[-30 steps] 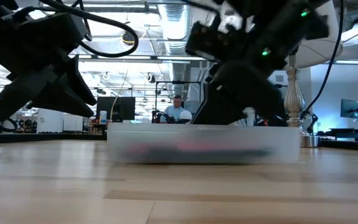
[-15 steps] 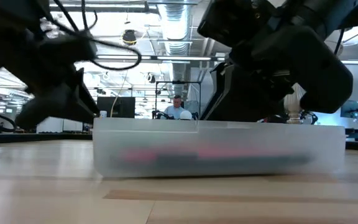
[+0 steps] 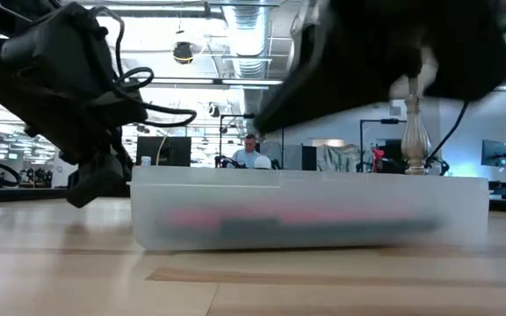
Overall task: Pick & place school supplies into a supply box
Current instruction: Close the gray supply box
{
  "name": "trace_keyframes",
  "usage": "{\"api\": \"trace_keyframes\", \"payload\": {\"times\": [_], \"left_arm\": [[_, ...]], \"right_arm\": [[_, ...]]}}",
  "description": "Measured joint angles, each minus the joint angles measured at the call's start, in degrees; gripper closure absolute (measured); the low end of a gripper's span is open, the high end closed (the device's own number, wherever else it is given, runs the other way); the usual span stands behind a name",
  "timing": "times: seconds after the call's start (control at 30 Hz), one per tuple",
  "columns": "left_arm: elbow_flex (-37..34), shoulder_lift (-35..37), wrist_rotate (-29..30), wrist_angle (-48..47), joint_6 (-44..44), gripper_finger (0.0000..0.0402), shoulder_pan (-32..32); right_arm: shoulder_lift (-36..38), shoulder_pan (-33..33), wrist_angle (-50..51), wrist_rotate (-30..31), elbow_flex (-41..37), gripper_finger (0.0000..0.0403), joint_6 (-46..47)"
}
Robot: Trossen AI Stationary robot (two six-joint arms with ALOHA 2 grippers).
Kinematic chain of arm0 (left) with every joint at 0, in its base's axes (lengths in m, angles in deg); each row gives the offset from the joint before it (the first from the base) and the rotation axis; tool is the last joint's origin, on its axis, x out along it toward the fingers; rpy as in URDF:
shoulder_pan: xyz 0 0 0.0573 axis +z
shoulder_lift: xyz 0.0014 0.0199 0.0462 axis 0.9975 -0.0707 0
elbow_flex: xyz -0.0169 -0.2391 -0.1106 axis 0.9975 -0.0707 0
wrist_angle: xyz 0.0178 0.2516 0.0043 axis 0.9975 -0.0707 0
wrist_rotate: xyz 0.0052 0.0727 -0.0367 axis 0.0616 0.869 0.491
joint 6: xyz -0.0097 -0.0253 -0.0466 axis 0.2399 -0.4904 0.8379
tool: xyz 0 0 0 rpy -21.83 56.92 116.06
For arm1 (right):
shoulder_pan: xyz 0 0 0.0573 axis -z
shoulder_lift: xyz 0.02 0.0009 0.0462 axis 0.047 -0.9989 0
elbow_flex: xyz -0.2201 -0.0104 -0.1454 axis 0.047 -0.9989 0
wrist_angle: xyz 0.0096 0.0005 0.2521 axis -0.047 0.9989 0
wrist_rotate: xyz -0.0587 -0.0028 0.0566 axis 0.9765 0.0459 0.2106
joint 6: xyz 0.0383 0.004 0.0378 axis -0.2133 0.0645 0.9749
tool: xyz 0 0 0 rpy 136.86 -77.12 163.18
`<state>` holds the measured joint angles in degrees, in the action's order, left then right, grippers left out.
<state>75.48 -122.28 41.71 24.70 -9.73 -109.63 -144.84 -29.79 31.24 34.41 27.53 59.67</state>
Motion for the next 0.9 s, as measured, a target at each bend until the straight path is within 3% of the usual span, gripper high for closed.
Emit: {"api": "trace_keyframes", "payload": {"times": [0.23,0.5,0.9], "left_arm": [[0.00,0.00,-0.26,4.52,-7.77,0.0255,2.64],[0.00,0.00,-2.65,5.01,-12.77,0.0255,6.98],[0.00,0.00,-16.25,18.63,-31.88,0.0255,13.46]], "right_arm": [[0.11,-4.99,2.38,-1.30,3.62,0.0310,1.87],[-0.37,-9.73,4.64,-2.37,3.64,0.0310,12.09],[-1.62,-14.74,4.58,0.78,0.59,0.0310,22.65]]}}
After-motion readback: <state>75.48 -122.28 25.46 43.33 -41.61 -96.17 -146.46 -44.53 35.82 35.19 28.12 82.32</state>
